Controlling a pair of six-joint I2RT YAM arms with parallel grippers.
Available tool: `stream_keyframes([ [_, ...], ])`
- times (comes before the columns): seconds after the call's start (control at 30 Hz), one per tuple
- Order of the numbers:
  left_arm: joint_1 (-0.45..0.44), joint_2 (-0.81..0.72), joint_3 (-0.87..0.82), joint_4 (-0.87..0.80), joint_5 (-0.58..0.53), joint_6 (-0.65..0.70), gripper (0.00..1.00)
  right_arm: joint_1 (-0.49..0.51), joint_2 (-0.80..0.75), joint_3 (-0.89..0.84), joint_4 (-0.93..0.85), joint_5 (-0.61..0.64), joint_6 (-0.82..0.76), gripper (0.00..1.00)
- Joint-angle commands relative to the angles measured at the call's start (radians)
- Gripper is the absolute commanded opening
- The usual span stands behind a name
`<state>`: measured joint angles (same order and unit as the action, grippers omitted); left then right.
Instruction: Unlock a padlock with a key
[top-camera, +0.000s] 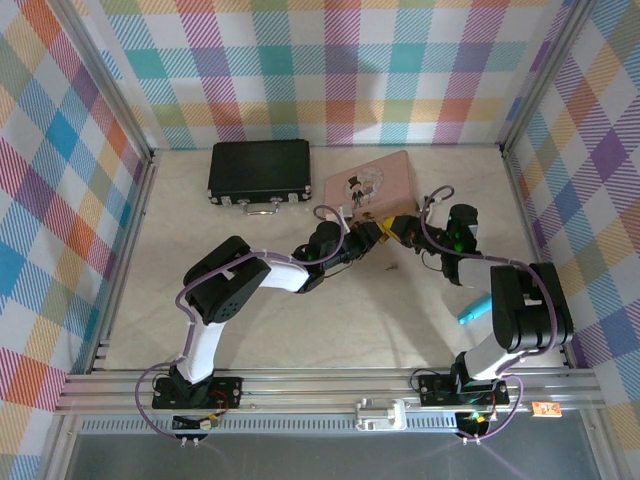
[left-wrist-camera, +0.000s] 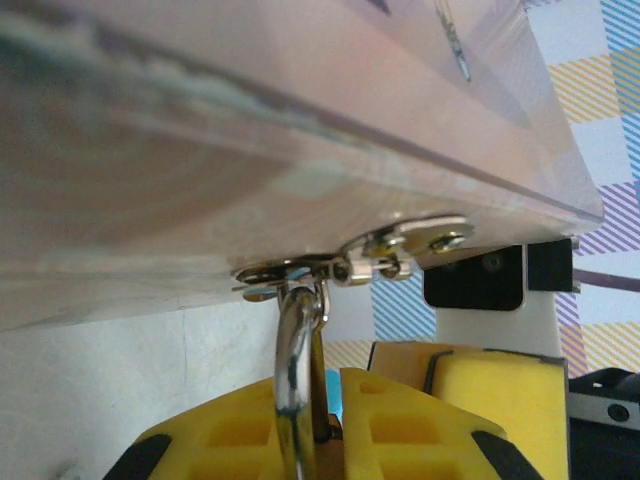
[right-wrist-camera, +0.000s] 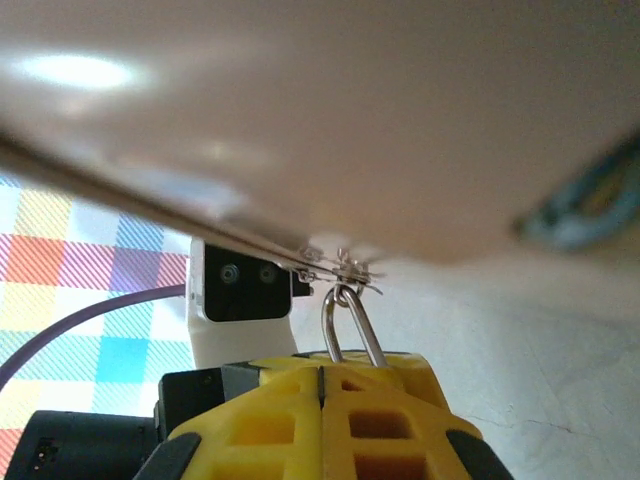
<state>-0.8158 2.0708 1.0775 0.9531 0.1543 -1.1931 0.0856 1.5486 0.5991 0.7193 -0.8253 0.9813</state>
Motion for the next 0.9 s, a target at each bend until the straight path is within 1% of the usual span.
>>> stream_keyframes([
  [0.0, 0.011, -0.008, 0.046, 0.019, -0.057, 0.047, 0.0, 0.006, -0.094, -0.007, -0.185, 0.041, -0.124, 0.0],
  [0.1, 0.016, -0.003, 0.052, -0.015, -0.071, 0.105, 0.0, 0.006, -0.158, -0.009, -0.309, 0.084, -0.204, 0.0],
  [0.17, 0.021, 0.016, 0.074, -0.047, -0.072, 0.134, 0.0, 0.006, -0.186, 0.001, -0.423, 0.121, -0.278, 0.0],
  [0.3, 0.035, 0.055, 0.12, -0.08, -0.082, 0.188, 0.0, 0.009, -0.249, -0.021, -0.589, 0.204, -0.367, 0.0],
  [0.37, 0.039, 0.071, 0.15, -0.109, -0.092, 0.224, 0.0, 0.013, -0.294, -0.031, -0.695, 0.289, -0.416, 0.14],
  [0.43, 0.04, 0.082, 0.177, -0.14, -0.103, 0.26, 0.0, 0.021, -0.323, -0.03, -0.771, 0.362, -0.457, 0.24],
  [0.53, 0.04, 0.103, 0.208, -0.179, -0.107, 0.288, 0.0, 0.043, -0.344, -0.033, -0.843, 0.439, -0.484, 0.35],
  [0.67, 0.039, 0.146, 0.231, -0.188, -0.096, 0.282, 0.0, 0.094, -0.324, -0.032, -0.869, 0.52, -0.478, 0.41],
  [0.87, 0.033, 0.21, 0.267, -0.18, -0.099, 0.261, 0.01, 0.163, -0.248, -0.011, -0.886, 0.67, -0.443, 0.42],
])
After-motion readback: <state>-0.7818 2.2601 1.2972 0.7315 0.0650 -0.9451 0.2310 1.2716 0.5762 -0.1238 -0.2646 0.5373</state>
